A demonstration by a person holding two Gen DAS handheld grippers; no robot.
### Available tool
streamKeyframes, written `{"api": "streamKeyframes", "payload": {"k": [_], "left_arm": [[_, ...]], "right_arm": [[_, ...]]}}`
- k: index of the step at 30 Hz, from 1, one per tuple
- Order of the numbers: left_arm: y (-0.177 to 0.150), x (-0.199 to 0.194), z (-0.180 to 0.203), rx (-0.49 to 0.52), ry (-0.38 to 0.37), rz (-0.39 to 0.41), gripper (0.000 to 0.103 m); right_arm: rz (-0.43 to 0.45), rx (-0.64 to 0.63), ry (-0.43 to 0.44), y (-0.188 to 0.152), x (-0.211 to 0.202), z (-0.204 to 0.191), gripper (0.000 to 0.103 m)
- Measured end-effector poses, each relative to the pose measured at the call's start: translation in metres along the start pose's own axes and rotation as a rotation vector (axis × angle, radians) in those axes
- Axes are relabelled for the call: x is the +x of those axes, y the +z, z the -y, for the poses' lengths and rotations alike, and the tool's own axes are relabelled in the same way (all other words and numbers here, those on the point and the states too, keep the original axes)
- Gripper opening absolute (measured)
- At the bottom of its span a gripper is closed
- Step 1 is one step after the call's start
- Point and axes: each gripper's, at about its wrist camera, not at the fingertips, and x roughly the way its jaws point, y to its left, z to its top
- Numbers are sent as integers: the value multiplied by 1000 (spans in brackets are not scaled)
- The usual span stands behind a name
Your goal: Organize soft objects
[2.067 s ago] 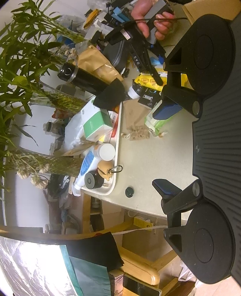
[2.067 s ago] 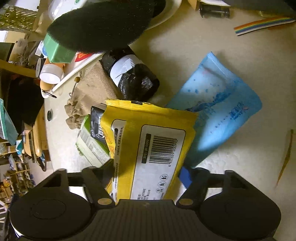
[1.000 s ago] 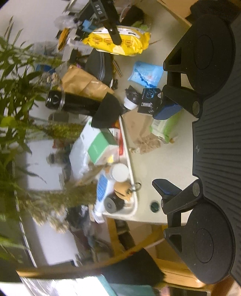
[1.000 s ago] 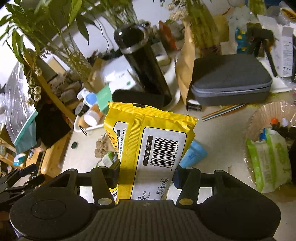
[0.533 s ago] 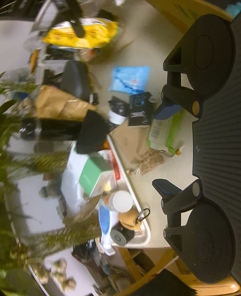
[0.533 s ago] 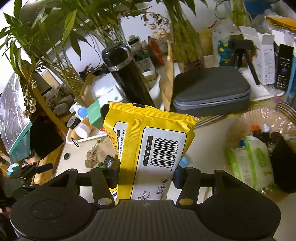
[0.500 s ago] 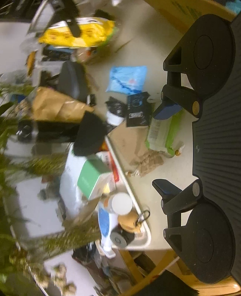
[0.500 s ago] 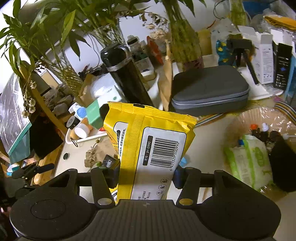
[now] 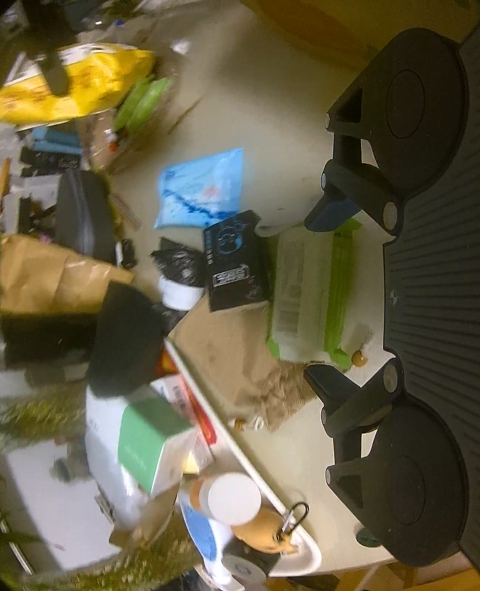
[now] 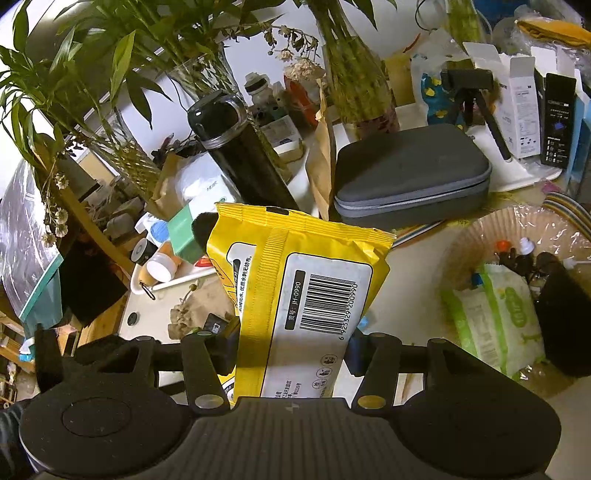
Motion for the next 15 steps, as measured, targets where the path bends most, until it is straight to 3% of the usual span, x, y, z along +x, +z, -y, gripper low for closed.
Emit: {"api": "streamKeyframes", "payload": {"k": [7, 15], "left_arm": [[0, 13, 2, 13, -30, 11, 81], [-4, 20, 13, 77, -6, 0, 81]], "right_arm": [[3, 11, 10, 2, 0, 0, 57], [2, 3, 15, 1, -1, -3, 57]]}}
